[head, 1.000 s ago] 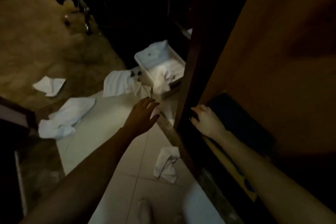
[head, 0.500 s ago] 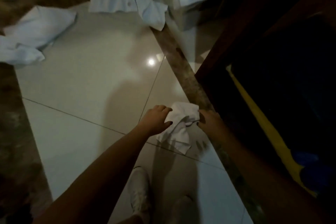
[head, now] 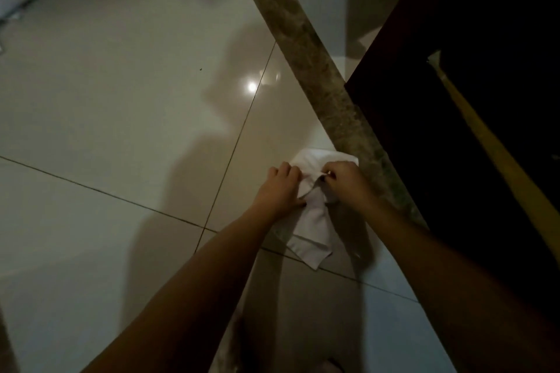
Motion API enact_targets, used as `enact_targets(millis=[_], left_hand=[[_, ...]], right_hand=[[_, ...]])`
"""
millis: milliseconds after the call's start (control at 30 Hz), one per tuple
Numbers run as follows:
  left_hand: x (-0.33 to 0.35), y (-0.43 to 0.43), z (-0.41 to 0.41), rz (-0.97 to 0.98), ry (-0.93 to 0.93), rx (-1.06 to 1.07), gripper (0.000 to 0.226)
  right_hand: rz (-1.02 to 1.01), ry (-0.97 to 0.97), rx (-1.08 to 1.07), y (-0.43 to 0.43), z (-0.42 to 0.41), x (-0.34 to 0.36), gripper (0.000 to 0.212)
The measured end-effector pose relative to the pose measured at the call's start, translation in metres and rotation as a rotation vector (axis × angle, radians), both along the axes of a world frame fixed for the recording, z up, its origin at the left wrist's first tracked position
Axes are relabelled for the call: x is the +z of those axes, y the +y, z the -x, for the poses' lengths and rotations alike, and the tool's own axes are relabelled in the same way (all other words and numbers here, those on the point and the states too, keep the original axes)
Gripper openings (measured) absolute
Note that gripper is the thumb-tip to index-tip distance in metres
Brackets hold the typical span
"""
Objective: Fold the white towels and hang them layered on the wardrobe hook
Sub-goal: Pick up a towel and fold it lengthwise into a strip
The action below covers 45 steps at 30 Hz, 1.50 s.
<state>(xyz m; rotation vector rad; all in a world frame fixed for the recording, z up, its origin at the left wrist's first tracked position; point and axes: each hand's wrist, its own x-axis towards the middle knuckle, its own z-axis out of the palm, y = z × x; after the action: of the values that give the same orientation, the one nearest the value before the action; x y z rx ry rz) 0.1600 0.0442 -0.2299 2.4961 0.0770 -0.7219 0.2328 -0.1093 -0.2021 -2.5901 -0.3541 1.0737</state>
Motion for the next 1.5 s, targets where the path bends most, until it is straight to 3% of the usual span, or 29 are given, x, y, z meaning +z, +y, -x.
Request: enact_targets(millis=[67, 133, 333, 533, 733, 867, 967, 1100, 1167, 1333, 1433, 1500], left_hand=[[0.017, 0.0, -0.004, 0.068, 0.016, 0.031, 0.03], [0.048, 0.004, -0.005, 0.149, 0.075, 0.052, 0.018], [0.195, 0.026, -0.002, 0.178, 0.12, 0.062, 0.014], [0.4, 0.031, -0.033, 0.28, 0.067, 0.162, 0.019], [0.599, 0.039, -0.054, 0.498, -0.07, 0.371, 0.022], [0.718, 0.032, -0.043, 0.678, -0.17, 0.497, 0.024], [0.779, 0.02, -0.034, 0.816, -0.249, 0.638, 0.034], [0.85, -0.004, -0.023, 0.953, -0.335, 0.688, 0.029], [0.88, -0.02, -0.017, 1.033, -0.398, 0.689, 0.026], [0.942, -0.064, 0.015, 0.896, -0.611, 0.575, 0.027], [0.972, -0.086, 0.029, 1.205, -0.523, 0.488, 0.03], [0.985, -0.103, 0.035, 1.127, -0.503, 0.637, 0.02]], right_hand=[[-0.082, -0.033, -0.063, -0.003, 0.008, 0.016, 0.017], [-0.089, -0.007, -0.069, -0.009, 0.015, 0.045, 0.028], [-0.052, 0.082, 0.005, -0.033, 0.021, 0.195, 0.036], [-0.045, -0.058, 0.009, -0.035, 0.018, 0.394, 0.039], [-0.318, -0.099, -0.195, -0.047, -0.005, 0.583, 0.022], [-0.412, -0.222, -0.296, -0.058, 0.012, 0.696, 0.033], [-0.474, -0.248, -0.353, -0.068, 0.032, 0.755, 0.016], [-0.72, -0.317, -0.534, -0.075, 0.062, 0.83, 0.037], [-0.828, -0.407, -0.553, -0.074, 0.08, 0.862, 0.035], [-0.878, -0.557, -0.677, -0.079, 0.121, 0.921, 0.04], [-0.869, -0.504, -0.766, -0.089, 0.138, 0.952, 0.029], [-0.869, -0.482, -0.77, -0.097, 0.149, 0.969, 0.024]])
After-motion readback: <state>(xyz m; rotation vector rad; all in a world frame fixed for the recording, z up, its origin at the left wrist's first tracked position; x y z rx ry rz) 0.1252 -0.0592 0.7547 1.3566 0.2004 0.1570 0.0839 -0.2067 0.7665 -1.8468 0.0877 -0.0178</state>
